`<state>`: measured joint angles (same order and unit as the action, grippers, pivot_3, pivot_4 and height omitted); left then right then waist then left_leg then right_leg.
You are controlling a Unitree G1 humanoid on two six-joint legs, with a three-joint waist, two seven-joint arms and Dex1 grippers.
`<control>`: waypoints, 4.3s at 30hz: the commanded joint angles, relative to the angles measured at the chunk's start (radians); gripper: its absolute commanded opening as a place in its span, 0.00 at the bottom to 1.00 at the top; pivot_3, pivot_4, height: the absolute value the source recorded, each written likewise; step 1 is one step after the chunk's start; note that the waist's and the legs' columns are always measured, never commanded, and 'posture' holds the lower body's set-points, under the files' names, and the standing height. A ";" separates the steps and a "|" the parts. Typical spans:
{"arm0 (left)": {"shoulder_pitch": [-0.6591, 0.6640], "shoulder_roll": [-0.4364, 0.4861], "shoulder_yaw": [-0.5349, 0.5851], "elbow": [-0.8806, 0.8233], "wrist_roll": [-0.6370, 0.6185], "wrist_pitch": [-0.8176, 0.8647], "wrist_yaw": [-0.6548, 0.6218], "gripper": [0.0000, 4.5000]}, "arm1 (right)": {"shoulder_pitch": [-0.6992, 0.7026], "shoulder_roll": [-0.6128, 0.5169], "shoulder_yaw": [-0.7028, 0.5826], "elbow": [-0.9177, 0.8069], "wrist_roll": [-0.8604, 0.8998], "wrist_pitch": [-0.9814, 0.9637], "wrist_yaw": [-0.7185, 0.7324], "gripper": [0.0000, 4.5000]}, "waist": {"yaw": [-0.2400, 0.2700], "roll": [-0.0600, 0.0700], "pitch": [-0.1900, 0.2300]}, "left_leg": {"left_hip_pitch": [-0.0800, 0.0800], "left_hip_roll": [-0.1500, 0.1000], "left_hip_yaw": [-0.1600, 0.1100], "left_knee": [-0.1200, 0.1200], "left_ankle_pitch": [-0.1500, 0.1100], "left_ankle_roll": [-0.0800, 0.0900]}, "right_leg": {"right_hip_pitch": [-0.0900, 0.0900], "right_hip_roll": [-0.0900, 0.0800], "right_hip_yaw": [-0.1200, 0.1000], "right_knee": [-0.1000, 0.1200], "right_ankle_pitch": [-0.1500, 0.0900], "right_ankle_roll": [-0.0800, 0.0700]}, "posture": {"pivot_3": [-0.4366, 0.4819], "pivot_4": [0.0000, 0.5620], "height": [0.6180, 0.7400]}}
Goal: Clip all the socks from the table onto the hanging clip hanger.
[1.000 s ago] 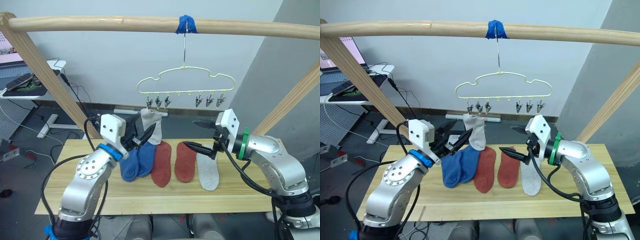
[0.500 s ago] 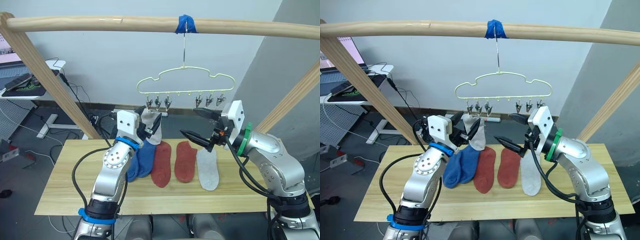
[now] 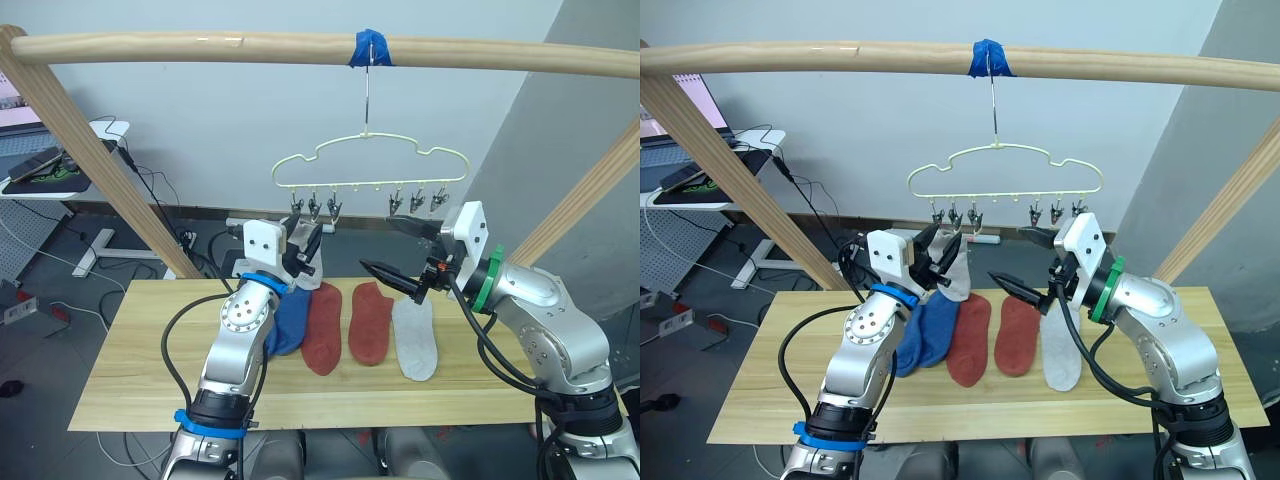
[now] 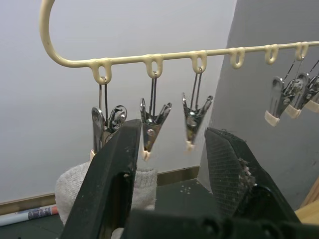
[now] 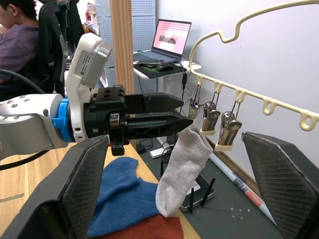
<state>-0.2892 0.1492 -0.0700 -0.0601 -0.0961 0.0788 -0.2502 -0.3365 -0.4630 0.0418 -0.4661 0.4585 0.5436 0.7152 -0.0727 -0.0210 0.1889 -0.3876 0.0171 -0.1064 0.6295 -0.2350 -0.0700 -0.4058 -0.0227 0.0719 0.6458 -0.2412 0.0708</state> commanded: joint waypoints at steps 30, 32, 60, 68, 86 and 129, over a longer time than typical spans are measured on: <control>-0.196 -0.007 0.056 0.298 0.017 -0.172 0.003 0.49 | -0.086 0.008 -0.007 -0.064 0.070 0.022 -0.030 1.00 | -0.011 0.000 0.000 | 0.000 0.000 0.000 0.000 0.000 0.000 | 0.000 0.000 0.000 0.000 0.000 0.000 | 0.34 0.29 1.00; -0.199 -0.006 0.056 0.304 0.017 -0.177 0.004 0.49 | -0.087 0.008 -0.007 -0.064 0.070 0.021 -0.030 1.00 | -0.011 0.000 0.000 | 0.000 0.000 0.000 0.000 0.000 0.000 | 0.000 0.000 0.000 0.000 0.000 0.000 | 0.34 0.29 1.00; -0.254 -0.020 0.048 0.371 0.025 -0.206 -0.002 0.49 | -0.091 0.004 -0.011 -0.063 0.080 0.019 -0.045 1.00 | -0.014 0.000 0.000 | 0.000 0.000 0.000 0.000 0.000 0.000 | 0.000 0.000 0.000 0.000 0.000 0.000 | 0.32 0.29 1.00; -0.256 -0.019 0.049 0.373 0.023 -0.206 -0.009 0.49 | -0.082 0.002 -0.013 -0.059 0.080 0.011 -0.043 1.00 | -0.014 0.000 0.000 | 0.000 0.000 0.000 0.000 0.000 0.000 | 0.000 0.000 0.000 0.000 0.000 0.000 | 0.32 0.30 1.00; -0.249 -0.010 0.054 0.355 0.016 -0.180 -0.025 0.01 | -0.076 -0.008 -0.004 -0.055 0.070 0.026 -0.049 1.00 | -0.014 0.000 0.000 | 0.000 0.000 0.000 0.000 0.000 0.000 | 0.000 0.000 0.000 0.000 0.000 0.000 | 0.32 0.31 1.00; -0.230 0.283 0.273 -0.221 -0.601 1.072 -0.193 0.00 | -0.166 0.031 0.311 1.122 -0.580 -0.371 0.106 0.57 | -0.040 0.000 0.003 | 0.005 0.001 0.000 -0.001 0.000 0.000 | 0.002 0.001 0.000 0.002 0.000 0.000 | 0.41 0.29 1.00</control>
<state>-0.5258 0.4173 0.2029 -0.2685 -0.6886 1.1443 -0.4465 -0.5251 -0.4221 0.3493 0.6619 -0.0997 0.1792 0.8115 -0.1129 -0.0212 0.1916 -0.3831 0.0178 -0.1064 0.6287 -0.2349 -0.0704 -0.4035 -0.0220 0.0724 0.6476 -0.2413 0.0710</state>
